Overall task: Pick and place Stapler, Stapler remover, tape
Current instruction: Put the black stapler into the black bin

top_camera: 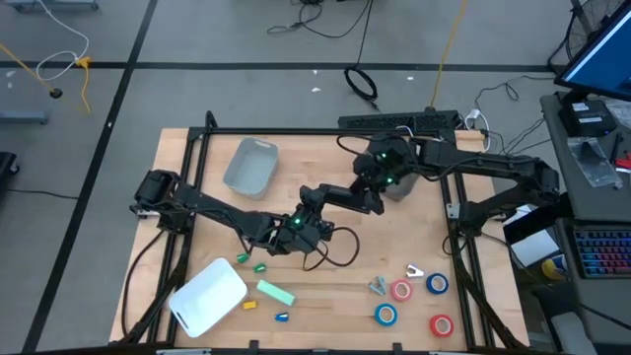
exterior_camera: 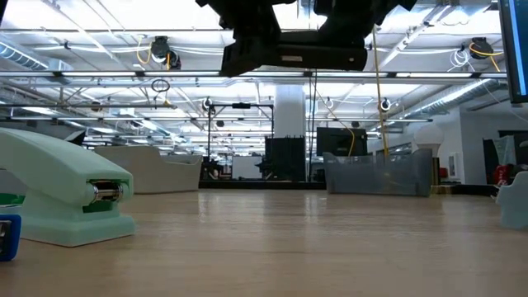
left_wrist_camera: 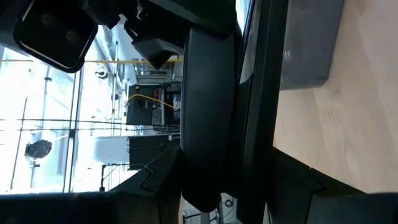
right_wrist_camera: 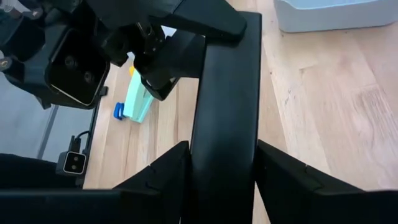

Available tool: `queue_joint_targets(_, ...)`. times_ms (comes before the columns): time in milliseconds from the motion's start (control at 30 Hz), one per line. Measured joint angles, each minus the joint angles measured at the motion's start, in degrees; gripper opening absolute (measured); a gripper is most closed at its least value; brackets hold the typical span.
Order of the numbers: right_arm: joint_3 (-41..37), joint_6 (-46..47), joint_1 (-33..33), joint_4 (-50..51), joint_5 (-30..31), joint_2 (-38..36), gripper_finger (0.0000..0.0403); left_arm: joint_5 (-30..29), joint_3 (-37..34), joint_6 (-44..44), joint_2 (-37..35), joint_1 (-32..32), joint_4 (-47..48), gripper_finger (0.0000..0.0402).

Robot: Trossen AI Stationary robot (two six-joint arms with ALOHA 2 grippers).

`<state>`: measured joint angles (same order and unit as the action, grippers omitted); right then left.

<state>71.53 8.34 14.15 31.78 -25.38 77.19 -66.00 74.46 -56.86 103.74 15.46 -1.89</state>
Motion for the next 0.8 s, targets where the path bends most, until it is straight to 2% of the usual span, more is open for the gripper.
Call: queue_joint_targets(800,0.0,4.9,0.0,3.8,-1.7,0.3,0.0134,2.3,0.0,-0.1,0.0,0.0,-0.8,0.0179)
